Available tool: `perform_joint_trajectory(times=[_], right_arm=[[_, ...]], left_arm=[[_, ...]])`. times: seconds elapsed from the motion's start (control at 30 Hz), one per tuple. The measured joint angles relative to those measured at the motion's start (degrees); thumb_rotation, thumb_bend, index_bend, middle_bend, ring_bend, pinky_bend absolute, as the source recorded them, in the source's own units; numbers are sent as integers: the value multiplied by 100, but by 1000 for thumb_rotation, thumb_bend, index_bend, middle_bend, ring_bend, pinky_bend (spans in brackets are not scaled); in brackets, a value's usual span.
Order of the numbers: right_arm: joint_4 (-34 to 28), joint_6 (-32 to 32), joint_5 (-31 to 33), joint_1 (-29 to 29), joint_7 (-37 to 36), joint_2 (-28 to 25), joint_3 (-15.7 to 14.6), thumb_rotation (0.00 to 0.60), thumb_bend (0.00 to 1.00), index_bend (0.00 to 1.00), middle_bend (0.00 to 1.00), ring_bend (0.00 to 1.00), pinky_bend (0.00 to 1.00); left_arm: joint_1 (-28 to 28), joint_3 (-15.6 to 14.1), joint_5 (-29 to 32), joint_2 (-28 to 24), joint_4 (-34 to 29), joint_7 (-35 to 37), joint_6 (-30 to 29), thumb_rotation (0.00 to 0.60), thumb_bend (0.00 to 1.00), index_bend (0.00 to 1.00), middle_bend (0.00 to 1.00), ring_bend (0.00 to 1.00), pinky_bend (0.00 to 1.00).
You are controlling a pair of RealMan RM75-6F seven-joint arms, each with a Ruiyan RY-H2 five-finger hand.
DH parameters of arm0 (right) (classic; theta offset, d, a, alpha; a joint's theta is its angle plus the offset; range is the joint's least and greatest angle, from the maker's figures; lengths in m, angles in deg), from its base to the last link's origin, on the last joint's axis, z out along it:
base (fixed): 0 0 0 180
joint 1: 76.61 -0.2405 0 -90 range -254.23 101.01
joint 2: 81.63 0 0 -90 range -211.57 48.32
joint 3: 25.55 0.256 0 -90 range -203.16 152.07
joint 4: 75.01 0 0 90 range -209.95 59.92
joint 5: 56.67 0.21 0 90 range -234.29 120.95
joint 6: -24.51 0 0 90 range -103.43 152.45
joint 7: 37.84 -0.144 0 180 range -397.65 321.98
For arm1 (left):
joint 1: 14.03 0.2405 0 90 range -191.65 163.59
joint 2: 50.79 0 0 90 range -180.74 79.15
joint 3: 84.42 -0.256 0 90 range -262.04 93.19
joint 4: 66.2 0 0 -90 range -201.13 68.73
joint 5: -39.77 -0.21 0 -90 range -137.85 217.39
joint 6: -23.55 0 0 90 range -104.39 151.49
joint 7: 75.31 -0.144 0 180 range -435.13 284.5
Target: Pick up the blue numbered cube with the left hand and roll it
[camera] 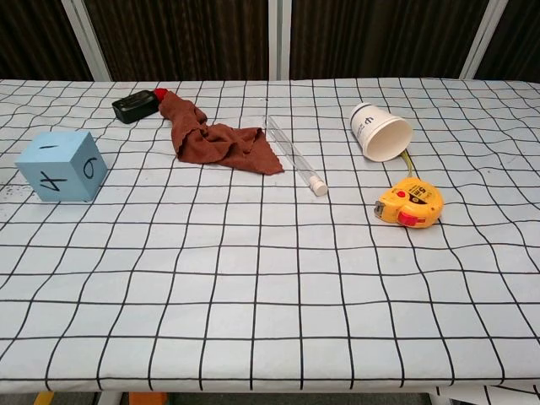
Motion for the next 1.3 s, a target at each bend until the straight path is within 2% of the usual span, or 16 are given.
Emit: perform_joint_trajectory(times=[0.37, 0.47, 0.53, 0.57, 0.6, 0.67, 0.7, 0.77, 0.83, 0.9, 1.1, 1.3], right_arm=[[-8, -12, 40, 13, -60, -23, 22, 600, 56, 0, 0, 0, 0], [-54, -17, 51, 7, -58, -43, 43, 600, 56, 0, 0, 0, 0], [-76, -20, 47, -2, -48, -49, 52, 600, 56, 0, 0, 0, 0], [-84, -17, 43, -5, -40, -54, 52, 600, 57, 0, 0, 0, 0], [-91, -11, 35, -9, -22, -62, 48, 600, 57, 0, 0, 0, 0], [-103, -9, 16, -15, 18, -80, 44, 600, 57, 0, 0, 0, 0], [-110, -20, 7, -15, 35, -96, 45, 600, 57, 0, 0, 0, 0], [-126, -42, 19, -11, 36, -121, 62, 600, 57, 0, 0, 0, 0], [-158, -56, 49, -7, 33, -158, 86, 600, 56, 0, 0, 0, 0], [-193, -69, 65, -7, 34, -190, 108, 600, 56, 0, 0, 0, 0], [-225, -33, 85, -25, 68, -195, 110, 600, 56, 0, 0, 0, 0], [-179, -10, 125, -29, 41, -171, 112, 600, 56, 0, 0, 0, 0]], left_arm=[[-35, 18, -65, -43, -57, 21, 7, 600, 0, 117, 35, 0, 83], [-89, -1, -124, -162, -191, 20, 107, 600, 0, 109, 58, 10, 158], [-144, -11, -192, -278, -309, 46, 180, 600, 5, 107, 166, 103, 299], [-169, -13, -230, -320, -350, 60, 203, 600, 25, 107, 260, 205, 398], [-204, -10, -279, -355, -400, 68, 222, 600, 84, 107, 423, 396, 556], [-247, -17, -331, -375, -445, 56, 272, 600, 209, 108, 639, 646, 740], [-273, -40, -353, -396, -470, 51, 344, 600, 275, 108, 711, 727, 791], [-323, -96, -372, -448, -533, 32, 517, 600, 396, 120, 792, 809, 842], [-407, -180, -398, -528, -635, -2, 806, 600, 476, 182, 820, 838, 856], [-520, -275, -443, -613, -748, -62, 1154, 600, 505, 228, 825, 842, 858], [-990, -455, -534, -787, -1097, -388, 2144, 600, 543, 226, 831, 844, 857], [-1444, -378, -205, -711, -1356, -1096, 2805, 600, 564, 216, 830, 846, 856]])
